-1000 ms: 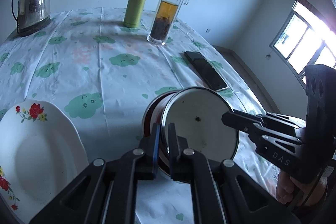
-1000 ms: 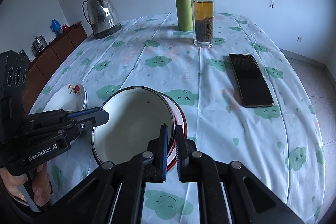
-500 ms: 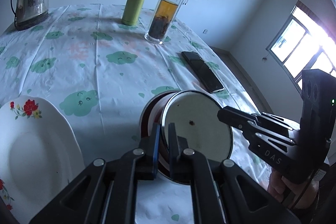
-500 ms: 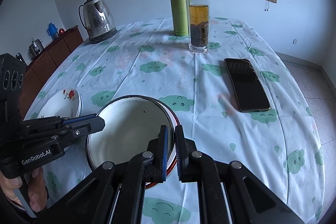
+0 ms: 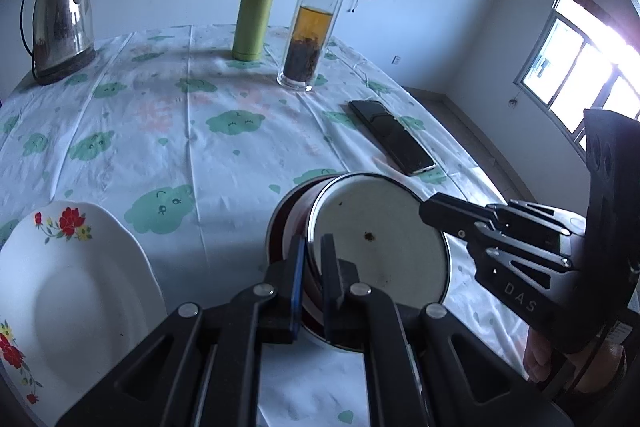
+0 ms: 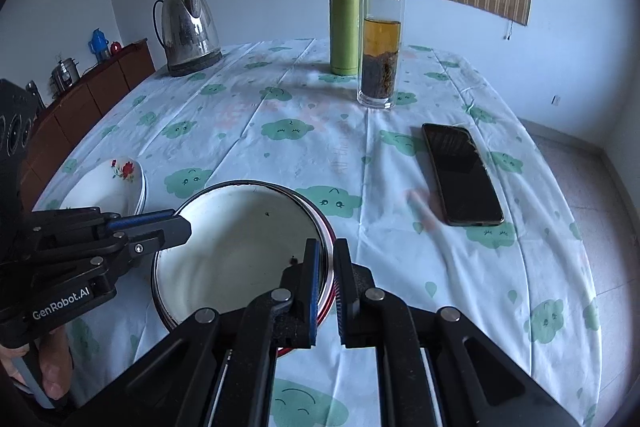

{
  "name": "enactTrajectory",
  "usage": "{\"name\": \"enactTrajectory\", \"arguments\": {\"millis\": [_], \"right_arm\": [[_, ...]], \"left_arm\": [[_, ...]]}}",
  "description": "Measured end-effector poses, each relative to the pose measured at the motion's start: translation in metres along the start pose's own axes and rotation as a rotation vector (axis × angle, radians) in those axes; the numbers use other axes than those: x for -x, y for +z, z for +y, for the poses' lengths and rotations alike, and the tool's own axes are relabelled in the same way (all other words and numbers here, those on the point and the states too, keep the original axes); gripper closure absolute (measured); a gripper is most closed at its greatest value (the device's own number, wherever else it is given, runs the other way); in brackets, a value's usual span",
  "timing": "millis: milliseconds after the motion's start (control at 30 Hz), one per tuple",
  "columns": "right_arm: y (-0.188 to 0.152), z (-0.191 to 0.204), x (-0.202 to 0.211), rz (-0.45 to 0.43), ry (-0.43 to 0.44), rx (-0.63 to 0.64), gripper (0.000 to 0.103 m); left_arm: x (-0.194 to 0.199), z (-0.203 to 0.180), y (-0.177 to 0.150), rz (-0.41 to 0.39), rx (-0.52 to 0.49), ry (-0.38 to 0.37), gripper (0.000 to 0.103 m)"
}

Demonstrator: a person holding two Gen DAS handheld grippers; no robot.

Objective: Organize plates and bowls
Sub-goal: 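Lower the white enamel bowl into the red-interior bowl with both grippers, then open both grippers and release the white enamel bowl rim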

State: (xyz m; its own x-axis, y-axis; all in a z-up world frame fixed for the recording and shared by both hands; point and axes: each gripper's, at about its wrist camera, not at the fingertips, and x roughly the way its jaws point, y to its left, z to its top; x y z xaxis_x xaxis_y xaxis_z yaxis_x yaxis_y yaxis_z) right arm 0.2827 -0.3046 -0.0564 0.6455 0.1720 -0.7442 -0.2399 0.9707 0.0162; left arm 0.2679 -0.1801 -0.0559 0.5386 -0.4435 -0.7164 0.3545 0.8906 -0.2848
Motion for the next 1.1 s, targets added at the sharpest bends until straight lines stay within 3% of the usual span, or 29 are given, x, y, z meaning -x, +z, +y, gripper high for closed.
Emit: {"name": "enactTrajectory", "arguments": {"millis": [567,733,867,933,1000,1067,1100], "right_arm": [[-0.001,-0.004,-0.002,-0.005,-0.025,0.008,0.095],[-0.004,-0.009,-0.002,-0.012,-0.004,-0.019,0.095],[-0.008,-0.012,0.001,-0.024,0.007,-0.031,0.093],[-0.011,-0.013,0.003,-0.03,0.005,-0.04,0.088],[-0.012,-0.016,0.004,-0.036,0.0,-0.06,0.081],[-0.014,-0.02,0.007,-0.047,0.022,-0.084,0.063],[-0.015,-0.021,0.008,-0.055,0.032,-0.094,0.048]], "left_arm": [[-0.001,-0.011,-0.003,-0.044,-0.087,0.118,0.098],[0.0,-0.01,-0.003,-0.049,-0.085,0.11,0.098],[0.001,-0.009,-0.003,-0.054,-0.083,0.115,0.087],[0.003,-0.01,-0.004,-0.061,-0.083,0.116,0.078],[0.006,-0.009,-0.003,-0.077,-0.077,0.121,0.056],[0.008,-0.007,-0.002,-0.087,-0.073,0.124,0.048],[0.008,-0.007,-0.002,-0.085,-0.074,0.121,0.046]]}}
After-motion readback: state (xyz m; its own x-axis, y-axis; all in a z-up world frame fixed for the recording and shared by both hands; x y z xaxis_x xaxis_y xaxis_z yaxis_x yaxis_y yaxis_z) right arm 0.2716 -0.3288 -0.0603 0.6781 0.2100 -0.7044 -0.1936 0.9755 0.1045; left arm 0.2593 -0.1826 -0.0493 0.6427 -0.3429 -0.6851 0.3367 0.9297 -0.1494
